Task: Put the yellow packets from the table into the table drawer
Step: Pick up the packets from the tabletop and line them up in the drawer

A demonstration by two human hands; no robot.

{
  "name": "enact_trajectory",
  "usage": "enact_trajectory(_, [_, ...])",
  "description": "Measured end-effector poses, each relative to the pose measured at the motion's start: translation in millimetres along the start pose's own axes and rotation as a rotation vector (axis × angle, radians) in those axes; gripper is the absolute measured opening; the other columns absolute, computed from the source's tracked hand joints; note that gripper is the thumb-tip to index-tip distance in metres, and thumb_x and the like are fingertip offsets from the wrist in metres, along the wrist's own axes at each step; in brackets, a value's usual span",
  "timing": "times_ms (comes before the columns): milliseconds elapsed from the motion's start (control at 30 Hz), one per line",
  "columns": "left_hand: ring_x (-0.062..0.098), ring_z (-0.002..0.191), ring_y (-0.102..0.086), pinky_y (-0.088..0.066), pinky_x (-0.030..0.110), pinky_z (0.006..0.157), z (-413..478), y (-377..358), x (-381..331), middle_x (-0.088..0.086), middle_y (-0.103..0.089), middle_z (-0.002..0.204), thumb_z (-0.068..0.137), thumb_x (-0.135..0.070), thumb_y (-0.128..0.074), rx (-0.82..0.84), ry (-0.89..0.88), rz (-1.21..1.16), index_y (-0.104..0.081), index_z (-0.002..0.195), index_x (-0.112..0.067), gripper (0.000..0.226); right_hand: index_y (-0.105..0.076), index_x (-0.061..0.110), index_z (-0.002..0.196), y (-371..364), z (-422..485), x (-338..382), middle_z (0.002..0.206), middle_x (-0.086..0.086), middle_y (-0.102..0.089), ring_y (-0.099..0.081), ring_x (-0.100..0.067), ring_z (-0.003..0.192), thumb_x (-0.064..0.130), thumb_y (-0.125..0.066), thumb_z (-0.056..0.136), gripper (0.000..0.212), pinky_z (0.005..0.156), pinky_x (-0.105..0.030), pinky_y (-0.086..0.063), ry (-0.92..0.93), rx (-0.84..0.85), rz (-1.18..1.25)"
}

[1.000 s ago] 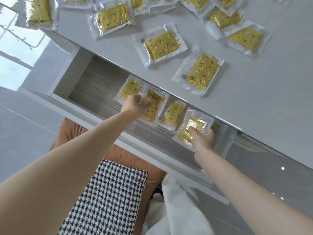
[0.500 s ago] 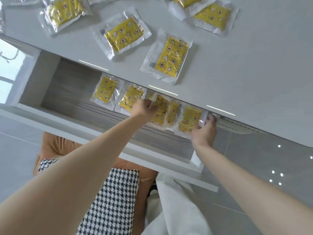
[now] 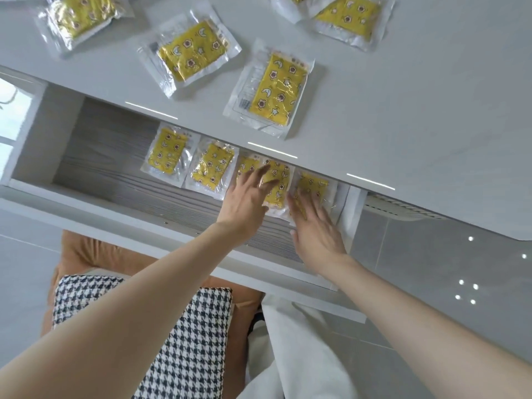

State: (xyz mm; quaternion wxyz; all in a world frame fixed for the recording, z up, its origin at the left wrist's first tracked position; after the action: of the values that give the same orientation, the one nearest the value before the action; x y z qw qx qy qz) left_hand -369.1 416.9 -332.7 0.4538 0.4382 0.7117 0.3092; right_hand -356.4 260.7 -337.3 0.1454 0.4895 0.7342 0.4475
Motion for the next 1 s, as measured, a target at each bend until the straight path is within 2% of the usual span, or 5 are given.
enact_trajectory(133, [0.024,0.148,0.008,-0.009,0.047,0.12,-5,-18,2,-0.005,0.013,0.159,0.098,-0.028,-0.046,0.195,-0.077,0.206,-0.004,0.151,-0.035,0.068,0.012,0.019,0.153,-2,-1,-2,0.159,-0.004,0.02,0.019,-0.029,0.146,0.016,-0.042,0.099,0.077,0.121,-0.04,0.0,-0.028,0.095,0.001])
enact_trajectory(300, [0.022,0.148,0.008,-0.004,0.049,0.12,-6,-23,1,-0.005,0.018,0.158,0.1,-0.026,-0.043,0.231,-0.051,0.22,0.003,0.152,-0.032,0.069,0.005,0.016,0.154,-6,-3,-12,0.159,0.0,0.021,0.015,-0.037,0.146,0.011,-0.046,0.096,0.077,0.121,-0.048,-0.006,-0.113,0.125,0.005])
enact_trajectory(667, [0.026,0.133,-0.042,-0.038,0.044,0.107,-59,44,-28,0.003,-0.038,0.149,0.101,-0.027,-0.039,0.163,0.109,-0.041,-0.022,0.149,-0.028,0.052,-0.028,0.023,0.149,63,-52,15,0.144,-0.004,-0.048,-0.046,-0.027,0.128,0.018,-0.042,0.098,0.053,0.098,-0.04,-0.045,-0.057,0.046,0.192])
enact_trajectory(833, [0.024,0.114,-0.058,-0.052,0.041,0.091,-113,114,-52,0.004,-0.046,0.141,0.101,-0.028,-0.039,0.074,0.151,-0.112,-0.033,0.146,-0.026,0.046,-0.043,0.024,0.141,130,-106,41,0.132,0.002,-0.059,-0.056,-0.021,0.117,0.023,-0.041,0.099,0.042,0.08,-0.03,-0.046,-0.004,-0.105,0.17])
enact_trajectory(1000, [0.023,0.124,-0.051,-0.046,0.038,0.097,-160,196,-84,0.003,-0.046,0.142,0.1,-0.026,-0.039,-0.078,0.157,-0.186,-0.037,0.144,-0.025,0.043,-0.048,0.027,0.136,208,-161,57,0.127,0.005,-0.061,-0.059,-0.019,0.11,0.024,-0.044,0.097,0.039,0.084,-0.033,-0.049,-0.007,-0.202,0.237])
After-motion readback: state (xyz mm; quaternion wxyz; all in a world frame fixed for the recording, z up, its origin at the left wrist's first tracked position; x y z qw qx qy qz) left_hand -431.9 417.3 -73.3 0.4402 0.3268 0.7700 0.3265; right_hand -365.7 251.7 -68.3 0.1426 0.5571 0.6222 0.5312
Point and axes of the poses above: each hand's wrist, its own z-axis towards the middle knuckle, its own y-axis out of the back of the hand, x = y × z, the point moved 2 cm from there along z, towards the middle knuckle
